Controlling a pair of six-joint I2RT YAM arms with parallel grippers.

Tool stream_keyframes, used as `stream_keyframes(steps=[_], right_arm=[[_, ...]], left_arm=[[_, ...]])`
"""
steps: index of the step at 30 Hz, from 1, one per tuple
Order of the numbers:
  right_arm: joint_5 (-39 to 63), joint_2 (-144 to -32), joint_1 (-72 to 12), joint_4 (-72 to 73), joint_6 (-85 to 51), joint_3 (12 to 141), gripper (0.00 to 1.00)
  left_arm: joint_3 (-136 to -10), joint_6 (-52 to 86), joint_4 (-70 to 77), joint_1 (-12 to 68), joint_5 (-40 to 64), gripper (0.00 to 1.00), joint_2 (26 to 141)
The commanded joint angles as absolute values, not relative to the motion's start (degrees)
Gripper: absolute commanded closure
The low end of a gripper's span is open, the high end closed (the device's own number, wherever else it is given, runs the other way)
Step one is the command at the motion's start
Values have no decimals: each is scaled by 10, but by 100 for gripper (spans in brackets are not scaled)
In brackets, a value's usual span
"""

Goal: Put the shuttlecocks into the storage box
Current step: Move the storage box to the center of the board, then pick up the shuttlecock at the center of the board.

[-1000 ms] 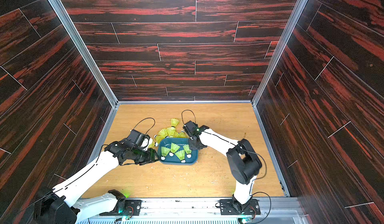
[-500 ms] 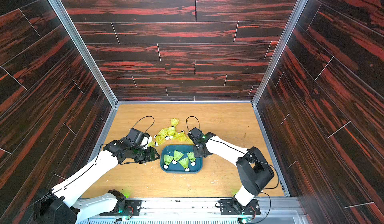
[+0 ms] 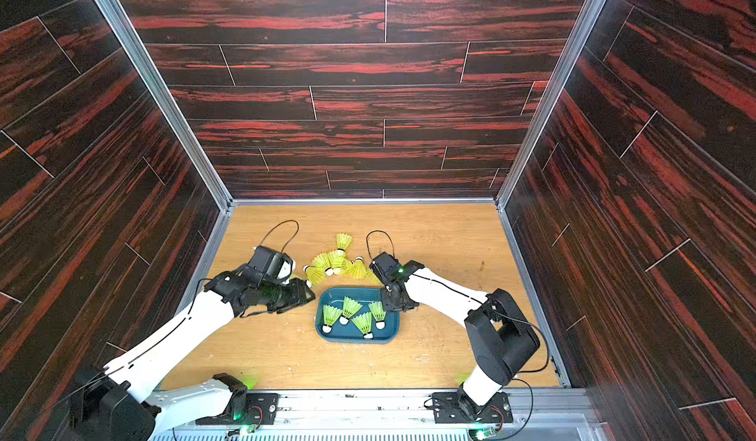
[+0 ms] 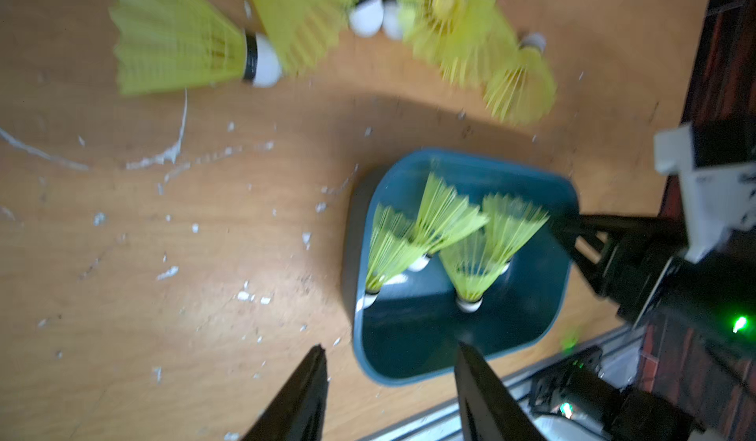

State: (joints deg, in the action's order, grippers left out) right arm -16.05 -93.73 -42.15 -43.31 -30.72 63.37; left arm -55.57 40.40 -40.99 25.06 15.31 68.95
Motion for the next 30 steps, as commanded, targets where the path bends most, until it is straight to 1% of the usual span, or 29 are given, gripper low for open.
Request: stream_keyframes(steps=[1,6,8,10,15,16,17,23,27,30], right_arm=[[-164,-922,-424,-467,-308,670,55],[-171,-902,-424,-500,-306,717,45],[-161,-893,-423,-502,-301,736,42],[-141,-884,-422,-492,-287,751,36],[-46,-892,-416,-430,-243,799,15],[-27,-902,-415,-423,-236,812,10],[-7,-915,-412,-415,-231,829,2],[53,-1031,-401,-416,-211,952,2],[83,-1101,-392,-411,-208,1003,8],[87,-1132,-390,-415,-203,1031,9]], left_arm=[[-579,424,-398,246,127,44,703],[-590,464,-388,237,91,44,718],[-589,489,-380,228,75,43,721],[-586,517,-373,215,58,43,723],[-568,596,-336,182,42,44,741],[-563,609,-318,177,46,44,747],[-559,625,-299,174,49,45,756],[-554,726,-237,170,74,50,830],[-545,812,-208,170,58,53,873],[-537,863,-208,170,20,55,883]])
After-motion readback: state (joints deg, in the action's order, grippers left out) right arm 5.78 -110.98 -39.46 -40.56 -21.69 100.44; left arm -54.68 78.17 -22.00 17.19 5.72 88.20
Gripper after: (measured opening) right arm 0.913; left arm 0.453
